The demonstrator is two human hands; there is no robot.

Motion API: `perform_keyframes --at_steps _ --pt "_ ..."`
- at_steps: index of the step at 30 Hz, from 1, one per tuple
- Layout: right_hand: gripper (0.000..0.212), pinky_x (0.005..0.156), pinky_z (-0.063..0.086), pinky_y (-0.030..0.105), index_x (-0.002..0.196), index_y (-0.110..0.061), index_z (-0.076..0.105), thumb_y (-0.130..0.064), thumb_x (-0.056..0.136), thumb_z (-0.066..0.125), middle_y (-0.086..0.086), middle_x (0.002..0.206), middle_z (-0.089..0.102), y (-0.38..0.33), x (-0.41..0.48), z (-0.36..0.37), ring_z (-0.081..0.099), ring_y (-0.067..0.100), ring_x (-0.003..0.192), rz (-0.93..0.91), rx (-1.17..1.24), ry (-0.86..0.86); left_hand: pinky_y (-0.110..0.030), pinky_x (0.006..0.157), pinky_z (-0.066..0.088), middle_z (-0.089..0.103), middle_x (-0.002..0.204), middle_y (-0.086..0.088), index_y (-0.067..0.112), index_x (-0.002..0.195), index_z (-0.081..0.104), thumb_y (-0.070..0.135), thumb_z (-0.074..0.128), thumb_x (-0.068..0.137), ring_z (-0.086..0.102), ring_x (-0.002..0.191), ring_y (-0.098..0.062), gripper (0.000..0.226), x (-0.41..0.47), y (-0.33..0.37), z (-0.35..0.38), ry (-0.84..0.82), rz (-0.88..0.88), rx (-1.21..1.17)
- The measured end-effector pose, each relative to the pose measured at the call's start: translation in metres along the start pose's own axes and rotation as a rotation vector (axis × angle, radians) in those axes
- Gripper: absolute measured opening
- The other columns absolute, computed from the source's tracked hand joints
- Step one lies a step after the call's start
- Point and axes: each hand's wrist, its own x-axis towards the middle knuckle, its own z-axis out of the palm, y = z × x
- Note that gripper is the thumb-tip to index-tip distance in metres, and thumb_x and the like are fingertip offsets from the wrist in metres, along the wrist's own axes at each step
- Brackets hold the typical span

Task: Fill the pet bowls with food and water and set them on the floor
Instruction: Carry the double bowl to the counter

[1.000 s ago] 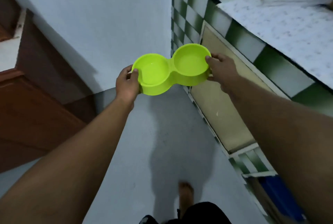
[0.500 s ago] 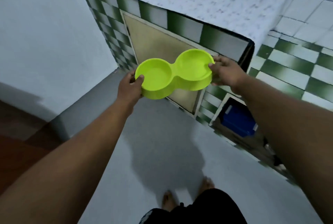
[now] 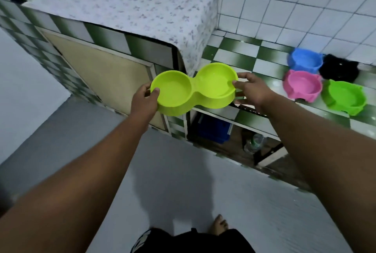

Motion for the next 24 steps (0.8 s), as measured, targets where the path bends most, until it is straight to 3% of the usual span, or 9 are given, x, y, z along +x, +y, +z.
perform_keyframes --at_steps 2,4,8,14,19,24 --pt "0.033 0.065 0.059 0.036 0.13 -0.021 0.057 -0.017 0.097 0.062 0.012 0.117 0.064 0.003 0.013 -0.031 0.064 0.024 0.086 -0.013 0.018 0.036 -0.054 0.101 0.054 0.061 0.121 0.002 0.024 0.135 0.06 0.034 0.06 0.102 0.06 0.115 -0.024 0.034 -0.004 0.002 0.042 -0.011 -0.014 -0.015" --pt "0.039 0.068 0.059 0.036 0.135 -0.018 0.053 -0.014 0.098 0.061 0.01 0.123 0.061 0.006 0.027 -0.06 0.064 0.022 0.094 -0.031 -0.019 0.089 -0.053 0.101 0.054 0.063 0.122 0.003 0.024 0.137 0.059 0.035 0.062 0.101 0.061 0.116 -0.023 0.038 -0.009 0.005 0.081 -0.034 -0.035 -0.019" --pt "0.048 0.082 0.058 0.042 0.141 -0.011 0.044 -0.013 0.097 0.062 0.012 0.134 0.056 0.012 0.056 -0.112 0.059 0.028 0.11 -0.034 -0.112 0.162 -0.055 0.1 0.055 0.064 0.121 0.002 0.026 0.137 0.058 0.044 0.065 0.094 0.062 0.115 -0.025 0.047 -0.005 0.012 0.148 -0.091 -0.099 -0.02" --pt "0.055 0.108 0.043 0.043 0.145 -0.01 0.045 -0.018 0.094 0.063 0.02 0.141 0.045 0.01 0.117 -0.159 0.05 0.033 0.125 -0.072 -0.445 0.325 -0.046 0.096 0.056 0.063 0.124 0.0 0.02 0.143 0.052 0.029 0.065 0.1 0.061 0.112 -0.023 0.046 0.023 0.017 0.231 -0.151 -0.164 -0.036" --pt "0.061 0.102 0.042 0.036 0.152 -0.013 0.035 -0.016 0.096 0.058 0.021 0.146 0.031 -0.01 0.173 -0.186 0.049 0.038 0.124 -0.021 -0.572 0.374 -0.055 0.098 0.056 0.06 0.106 0.01 0.021 0.138 0.052 0.029 0.067 0.098 0.06 0.11 -0.025 0.044 0.043 0.022 0.287 -0.221 -0.265 -0.05" --pt "0.061 0.107 0.043 0.036 0.145 -0.008 0.046 -0.01 0.086 0.062 0.018 0.142 0.05 -0.021 0.23 -0.213 0.051 0.033 0.129 -0.034 -0.636 0.327 -0.054 0.101 0.053 0.057 0.103 0.02 0.021 0.141 0.052 0.032 0.068 0.096 0.057 0.111 -0.021 0.049 0.048 0.03 0.329 -0.303 -0.308 -0.016"
